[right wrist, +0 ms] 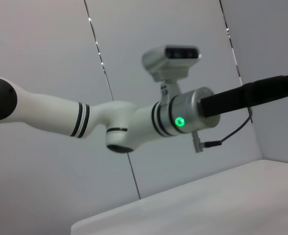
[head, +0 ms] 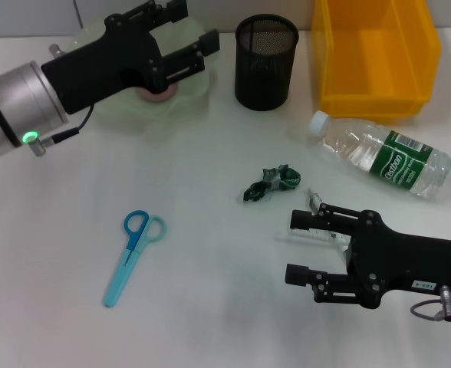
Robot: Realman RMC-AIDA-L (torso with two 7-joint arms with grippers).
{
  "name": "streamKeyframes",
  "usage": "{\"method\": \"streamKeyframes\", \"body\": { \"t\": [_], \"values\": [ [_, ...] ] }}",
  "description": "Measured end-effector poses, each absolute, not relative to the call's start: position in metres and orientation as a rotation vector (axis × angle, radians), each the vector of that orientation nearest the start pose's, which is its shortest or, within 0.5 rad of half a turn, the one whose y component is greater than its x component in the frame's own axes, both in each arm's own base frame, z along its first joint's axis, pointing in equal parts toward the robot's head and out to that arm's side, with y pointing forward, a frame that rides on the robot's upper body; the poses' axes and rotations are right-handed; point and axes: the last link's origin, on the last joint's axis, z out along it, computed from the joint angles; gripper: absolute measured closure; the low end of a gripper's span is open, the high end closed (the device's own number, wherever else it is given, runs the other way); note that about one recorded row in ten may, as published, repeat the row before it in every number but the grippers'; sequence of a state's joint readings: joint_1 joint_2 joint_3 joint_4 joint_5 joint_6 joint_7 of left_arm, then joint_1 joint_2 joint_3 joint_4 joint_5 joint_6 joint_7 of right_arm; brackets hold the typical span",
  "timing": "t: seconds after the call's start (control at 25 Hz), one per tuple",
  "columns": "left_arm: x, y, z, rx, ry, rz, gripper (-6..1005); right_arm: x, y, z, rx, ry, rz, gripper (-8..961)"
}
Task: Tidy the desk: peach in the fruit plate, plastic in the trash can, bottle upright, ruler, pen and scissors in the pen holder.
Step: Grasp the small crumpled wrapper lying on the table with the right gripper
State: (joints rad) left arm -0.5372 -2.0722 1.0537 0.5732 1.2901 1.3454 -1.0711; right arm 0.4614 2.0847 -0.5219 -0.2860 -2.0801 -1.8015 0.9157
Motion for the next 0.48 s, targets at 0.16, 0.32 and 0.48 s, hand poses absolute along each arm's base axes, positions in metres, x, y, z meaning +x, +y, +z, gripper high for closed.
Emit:
{"method": "streamKeyframes", "body": {
  "t": [0.16, 0.32, 0.48],
  "values": [
    [-0.211, 0.359, -0.004, -2.407, -0.276, -1.096, 301, 0.272, 0.242, -0.043, -2.781, 0.449, 1.129, 174],
    [-0.216, 0.352, -0.006, -2.427, -0.284, -1.09, 303, 0.273, 0.241, -0.043, -2.778, 0.445, 1.127, 174],
    [-0.223, 0.339, -0.012, -2.492, -0.29, -1.075, 304, 0.272, 0.239, -0.044, -2.779, 0.449, 1.141, 174]
  ]
}}
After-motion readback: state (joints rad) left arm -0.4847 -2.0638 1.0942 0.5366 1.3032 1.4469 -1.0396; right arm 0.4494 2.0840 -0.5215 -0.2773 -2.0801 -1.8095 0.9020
